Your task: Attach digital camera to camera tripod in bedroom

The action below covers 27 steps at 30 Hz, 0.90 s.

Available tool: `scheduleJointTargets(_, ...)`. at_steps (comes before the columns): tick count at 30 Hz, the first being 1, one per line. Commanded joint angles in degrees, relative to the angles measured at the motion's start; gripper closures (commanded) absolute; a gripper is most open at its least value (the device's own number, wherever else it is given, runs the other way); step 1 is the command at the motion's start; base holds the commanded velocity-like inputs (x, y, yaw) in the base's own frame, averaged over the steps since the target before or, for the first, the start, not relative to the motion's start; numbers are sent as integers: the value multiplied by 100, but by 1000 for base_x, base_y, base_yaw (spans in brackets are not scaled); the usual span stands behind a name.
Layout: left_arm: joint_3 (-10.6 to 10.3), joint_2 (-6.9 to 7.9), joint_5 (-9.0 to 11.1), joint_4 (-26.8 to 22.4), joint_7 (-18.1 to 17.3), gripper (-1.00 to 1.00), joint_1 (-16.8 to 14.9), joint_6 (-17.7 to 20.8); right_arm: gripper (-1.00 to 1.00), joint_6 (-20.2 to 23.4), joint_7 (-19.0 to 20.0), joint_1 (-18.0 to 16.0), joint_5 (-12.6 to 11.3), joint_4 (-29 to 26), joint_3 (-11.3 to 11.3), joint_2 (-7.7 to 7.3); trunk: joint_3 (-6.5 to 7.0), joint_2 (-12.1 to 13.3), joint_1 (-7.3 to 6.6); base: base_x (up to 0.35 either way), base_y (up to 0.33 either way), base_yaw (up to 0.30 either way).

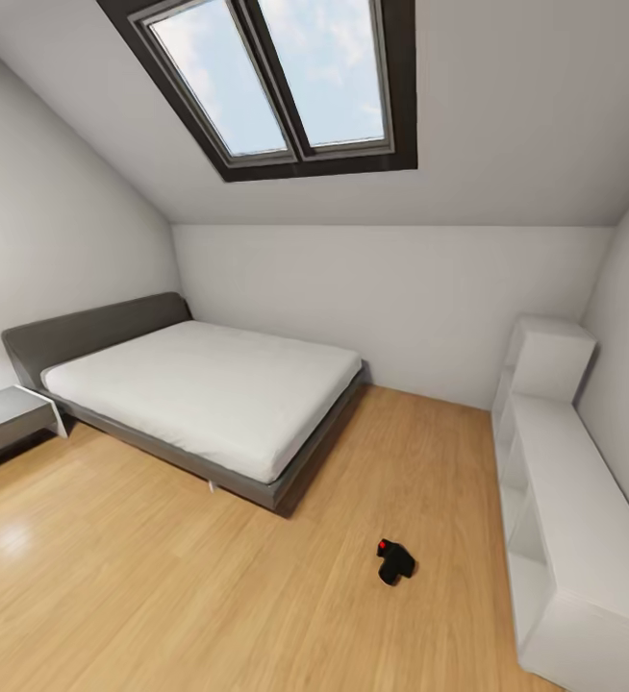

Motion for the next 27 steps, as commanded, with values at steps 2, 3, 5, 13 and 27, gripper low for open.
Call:
scheduleJointTargets(2,-4,3,28,-7,1,-100,2,8,-100,-13,-4,-1,24,-1,5,-1,-4,-2,2,266,0,2)
scheduleJointTargets(3,-4,4,27,-6,1,-100,2,11,-100,-13,-5,-1,23,-1,5,-1,-4,-2,2,283,0,2)
scheduleJointTargets(5,-4,5,31,-5,1,-100,2,28,-100,-13,-5,-1,22,-1,5,-1,-4,-2,2,300,0,1)
scheduleJointTargets(13,-5,1,27,-4,1,-100,2,66,-100,-13,-5,-1,21,-1,5,-1,-4,-2,2,319,0,0)
scheduleJointTargets(27,-8,-1,26,-4,1,-100,2,69,-100,-13,-5,-1,20,0,5,-1,-4,-2,2,323,0,0)
